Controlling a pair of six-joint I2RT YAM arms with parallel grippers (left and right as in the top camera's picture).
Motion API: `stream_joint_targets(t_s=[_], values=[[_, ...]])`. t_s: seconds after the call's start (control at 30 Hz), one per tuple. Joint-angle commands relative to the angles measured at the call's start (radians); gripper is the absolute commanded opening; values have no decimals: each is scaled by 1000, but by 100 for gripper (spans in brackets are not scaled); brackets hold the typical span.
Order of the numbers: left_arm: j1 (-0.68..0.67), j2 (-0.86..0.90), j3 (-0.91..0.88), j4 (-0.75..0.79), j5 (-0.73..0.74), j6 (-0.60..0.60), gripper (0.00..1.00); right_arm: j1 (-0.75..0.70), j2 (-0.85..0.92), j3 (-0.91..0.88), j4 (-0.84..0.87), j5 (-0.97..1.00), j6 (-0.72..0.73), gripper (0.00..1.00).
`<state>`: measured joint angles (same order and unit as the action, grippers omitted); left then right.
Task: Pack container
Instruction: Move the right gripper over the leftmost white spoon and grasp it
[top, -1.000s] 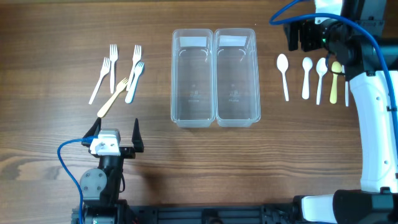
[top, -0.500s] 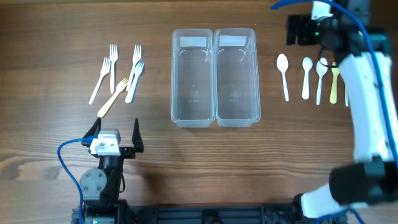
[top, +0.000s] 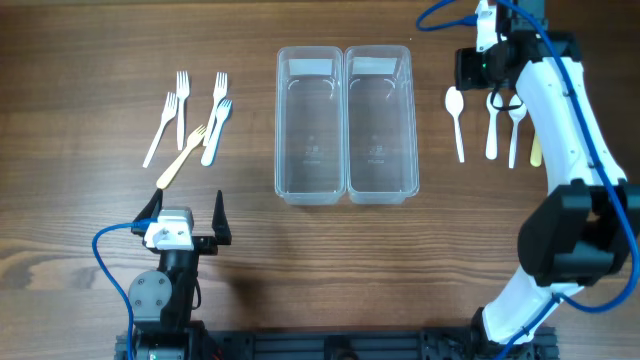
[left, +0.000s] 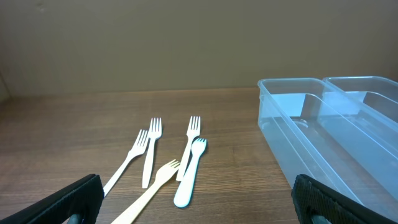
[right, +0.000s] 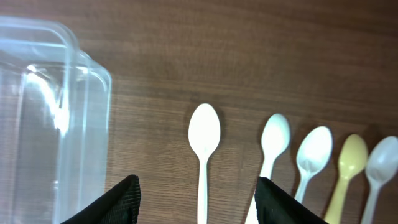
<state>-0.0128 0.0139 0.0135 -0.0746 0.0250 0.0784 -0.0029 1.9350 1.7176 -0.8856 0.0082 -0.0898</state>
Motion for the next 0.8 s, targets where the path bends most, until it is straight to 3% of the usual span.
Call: stream_joint_targets(t_s=[0.0,0.13,0.37,0.47,0.77], values=[[6,-7,-7,0,12,22,100,-7,71,8,-19,19,-3,61],[6,-7,-7,0,12,22,100,-19,138,8,-34,22,-18,67],[6,-7,-7,0,12,22,100,-37,203,8,-35,22,-19,66],[6,-7,-7,0,12,22,100,-48,228,7,-39,21,-21,61],[6,-7,-7,0,12,22,100,-51,250,-29,-34,18,-111,61]])
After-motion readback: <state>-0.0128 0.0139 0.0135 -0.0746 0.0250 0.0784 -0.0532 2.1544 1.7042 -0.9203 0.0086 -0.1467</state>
